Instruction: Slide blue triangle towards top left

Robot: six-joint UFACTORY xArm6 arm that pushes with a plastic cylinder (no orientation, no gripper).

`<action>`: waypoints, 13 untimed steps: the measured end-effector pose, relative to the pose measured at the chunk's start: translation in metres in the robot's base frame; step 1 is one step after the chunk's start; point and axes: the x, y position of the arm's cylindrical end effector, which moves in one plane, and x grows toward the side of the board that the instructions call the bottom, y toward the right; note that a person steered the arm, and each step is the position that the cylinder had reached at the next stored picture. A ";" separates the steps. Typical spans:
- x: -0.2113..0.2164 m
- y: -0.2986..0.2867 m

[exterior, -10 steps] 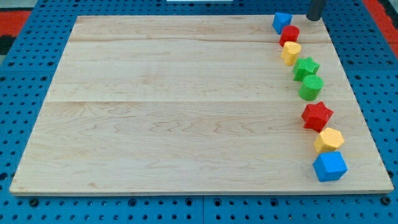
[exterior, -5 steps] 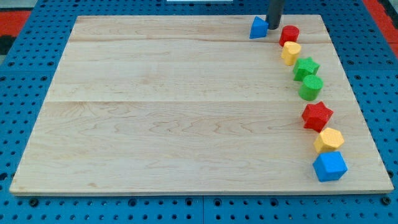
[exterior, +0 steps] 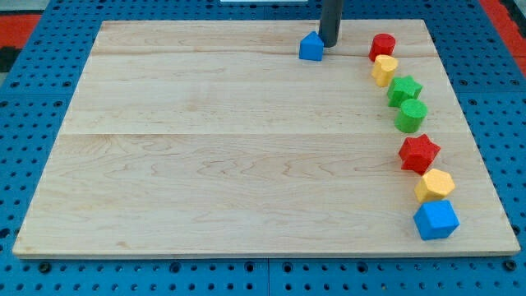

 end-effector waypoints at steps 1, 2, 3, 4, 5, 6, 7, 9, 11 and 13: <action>0.010 -0.010; 0.019 -0.031; 0.033 -0.051; 0.041 -0.078; 0.034 -0.114; 0.032 -0.154; 0.032 -0.186; 0.033 -0.228; 0.025 -0.239; 0.018 -0.239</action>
